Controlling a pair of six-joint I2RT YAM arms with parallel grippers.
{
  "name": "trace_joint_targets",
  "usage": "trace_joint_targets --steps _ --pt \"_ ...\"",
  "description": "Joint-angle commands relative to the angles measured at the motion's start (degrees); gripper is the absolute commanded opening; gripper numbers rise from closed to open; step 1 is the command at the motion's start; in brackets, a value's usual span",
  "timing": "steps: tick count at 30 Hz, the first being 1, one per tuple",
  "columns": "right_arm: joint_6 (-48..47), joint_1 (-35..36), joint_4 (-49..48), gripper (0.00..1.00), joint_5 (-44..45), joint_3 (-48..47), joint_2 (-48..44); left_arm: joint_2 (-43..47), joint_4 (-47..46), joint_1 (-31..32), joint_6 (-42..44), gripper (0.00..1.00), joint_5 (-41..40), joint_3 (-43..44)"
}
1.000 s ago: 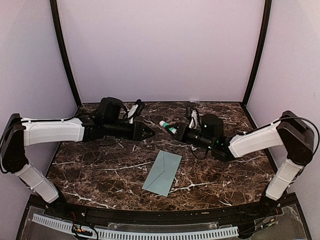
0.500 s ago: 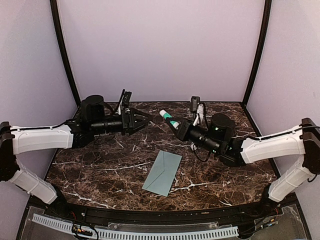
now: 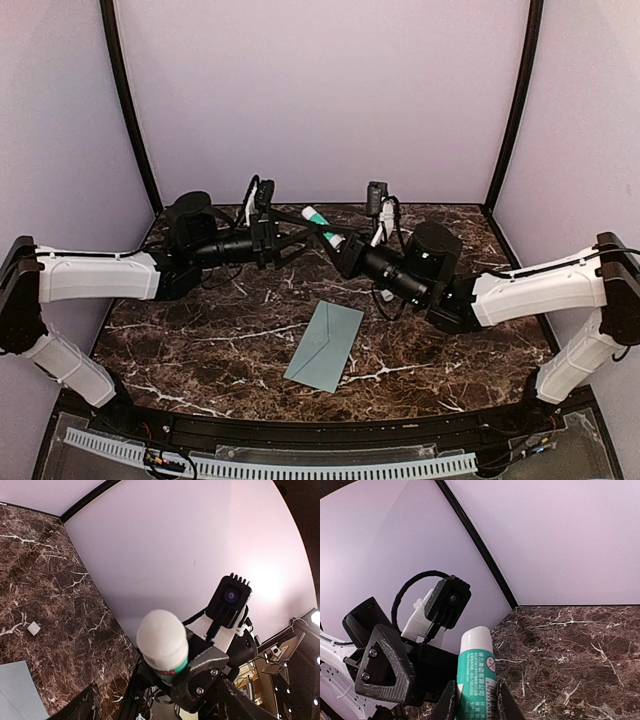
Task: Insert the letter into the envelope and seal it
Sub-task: Place the solid glue at the center of the board.
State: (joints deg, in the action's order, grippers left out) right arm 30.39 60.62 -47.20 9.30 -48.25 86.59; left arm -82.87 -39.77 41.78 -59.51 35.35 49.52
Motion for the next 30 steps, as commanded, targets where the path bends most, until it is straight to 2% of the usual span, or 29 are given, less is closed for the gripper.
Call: trace_joint_targets --steps 1,4,14,17,24,26,30 --pt "-3.0 1.5 -3.1 0.12 1.5 -2.0 0.8 -1.3 -6.2 0.2 -3.4 0.79 0.0 1.8" --pt "-3.7 2.1 -2.6 0.12 1.8 -2.5 1.2 -1.5 -7.3 0.2 -4.1 0.76 -0.9 2.0" --pt "-5.2 2.9 -2.0 0.12 2.5 -2.9 1.9 -1.5 -9.2 0.2 -5.8 0.45 -3.6 1.6" --pt "-6.1 3.2 -1.2 0.12 2.5 -3.0 2.1 -1.7 -9.2 0.2 -6.0 0.39 -3.7 1.6" --pt "-7.0 3.9 0.7 0.13 3.4 -3.0 2.3 -2.1 -8.9 0.2 -5.9 0.21 -4.1 1.7" --pt "-6.7 4.0 1.0 0.21 3.6 -2.8 2.1 -2.2 -8.7 0.2 -5.5 0.15 -4.1 1.7" --pt "-5.5 3.9 1.5 0.52 4.4 -1.1 1.0 -1.1 -5.1 -0.2 -1.1 0.09 -6.2 1.5"
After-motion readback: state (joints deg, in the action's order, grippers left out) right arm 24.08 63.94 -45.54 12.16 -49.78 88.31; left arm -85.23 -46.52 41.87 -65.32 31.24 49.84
